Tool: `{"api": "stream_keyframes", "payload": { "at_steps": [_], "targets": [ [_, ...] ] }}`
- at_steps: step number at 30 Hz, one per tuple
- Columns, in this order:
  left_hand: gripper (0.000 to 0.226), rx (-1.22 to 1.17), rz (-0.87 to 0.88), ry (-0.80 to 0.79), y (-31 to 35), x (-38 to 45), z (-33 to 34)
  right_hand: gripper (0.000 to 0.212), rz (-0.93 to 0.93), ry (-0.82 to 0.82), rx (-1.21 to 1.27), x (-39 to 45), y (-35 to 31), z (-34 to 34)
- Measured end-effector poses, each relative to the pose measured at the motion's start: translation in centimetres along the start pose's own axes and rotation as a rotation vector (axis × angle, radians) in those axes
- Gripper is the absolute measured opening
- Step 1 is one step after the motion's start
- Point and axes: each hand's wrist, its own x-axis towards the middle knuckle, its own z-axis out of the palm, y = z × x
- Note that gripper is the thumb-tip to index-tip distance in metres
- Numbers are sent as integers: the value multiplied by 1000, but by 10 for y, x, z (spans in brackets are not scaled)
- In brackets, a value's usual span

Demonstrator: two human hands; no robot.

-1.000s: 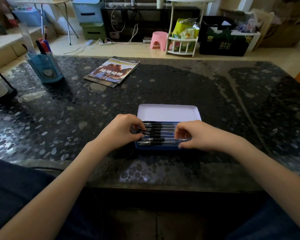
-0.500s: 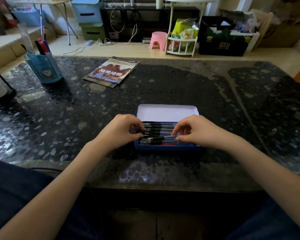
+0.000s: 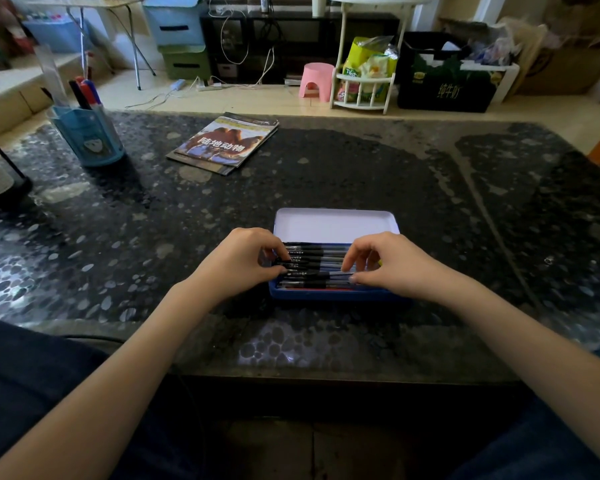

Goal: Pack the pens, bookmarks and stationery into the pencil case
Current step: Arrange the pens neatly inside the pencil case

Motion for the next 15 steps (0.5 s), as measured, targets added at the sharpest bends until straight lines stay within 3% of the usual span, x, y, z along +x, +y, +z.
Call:
{"api": "stream_keyframes", "payload": {
  "at_steps": [15],
  "targets": [
    [17,2,-4,-14,2,-1,-2,7,14,73,20,-3,-6,7]
  ]
}}
